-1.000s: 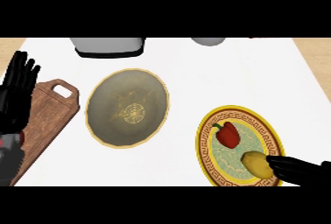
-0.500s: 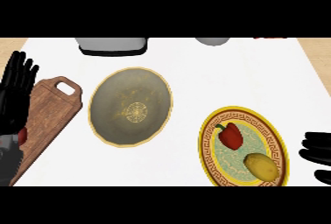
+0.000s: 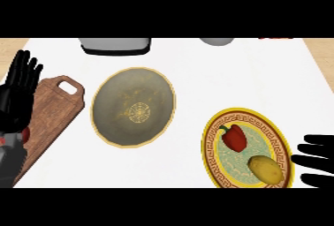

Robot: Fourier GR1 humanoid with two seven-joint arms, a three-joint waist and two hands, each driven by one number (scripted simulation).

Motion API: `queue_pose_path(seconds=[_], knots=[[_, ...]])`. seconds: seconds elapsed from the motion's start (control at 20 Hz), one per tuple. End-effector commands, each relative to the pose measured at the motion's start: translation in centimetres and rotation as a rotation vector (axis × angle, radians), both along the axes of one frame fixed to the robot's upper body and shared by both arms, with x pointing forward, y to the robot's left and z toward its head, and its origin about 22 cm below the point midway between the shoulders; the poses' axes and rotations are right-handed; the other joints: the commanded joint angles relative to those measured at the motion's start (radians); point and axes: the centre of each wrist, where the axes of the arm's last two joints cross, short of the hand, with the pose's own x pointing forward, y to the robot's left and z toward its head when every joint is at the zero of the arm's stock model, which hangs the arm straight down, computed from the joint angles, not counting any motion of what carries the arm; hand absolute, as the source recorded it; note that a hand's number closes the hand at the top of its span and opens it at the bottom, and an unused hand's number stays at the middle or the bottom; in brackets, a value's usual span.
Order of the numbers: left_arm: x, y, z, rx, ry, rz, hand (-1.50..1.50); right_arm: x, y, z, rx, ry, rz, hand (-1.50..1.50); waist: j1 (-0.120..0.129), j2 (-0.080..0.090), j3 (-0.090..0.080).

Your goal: Pick the lemon from the plate and place it in the bowl

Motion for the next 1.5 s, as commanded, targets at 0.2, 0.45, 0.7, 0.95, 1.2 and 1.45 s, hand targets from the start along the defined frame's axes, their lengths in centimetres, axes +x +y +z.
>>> queue_pose_path(seconds=[0.2,0.45,0.7,0.95,1.2,1.45], knots=[[-0.1,-0.8,1.0,0.013,0.004,-0.02,0.0,2.0,-2.1,-3.8,-0.078,0.119,0.071,-1.5,0.02,0.003,0.0],[-1.0,-0.9,0.3,-0.01,0.008,0.008,0.0,1.6,-1.4,-6.5,-0.105,0.119,0.092,-1.5,0.004,-0.003,-0.001],[0.5,-0.7,-0.5,-0.004,0.011,-0.005,0.0,2.5,-1.9,-10.8,-0.123,0.133,0.073,-1.5,0.001,0.001,-0.001],[-1.0,-0.7,-0.4,0.004,0.013,0.004,0.0,3.2,1.6,-13.3,-0.153,0.115,0.057,-1.5,0.007,-0.003,-0.001],[-1.0,-1.5,1.4,0.01,-0.007,0.005,0.0,5.3,0.3,-13.2,-0.114,0.13,0.073,-1.5,0.003,-0.004,-0.001],[0.0,-0.3,-0.3,-0.009,0.013,-0.006,0.0,6.9,-1.4,-14.4,-0.084,0.158,0.114,-1.5,-0.001,0.0,-0.001]])
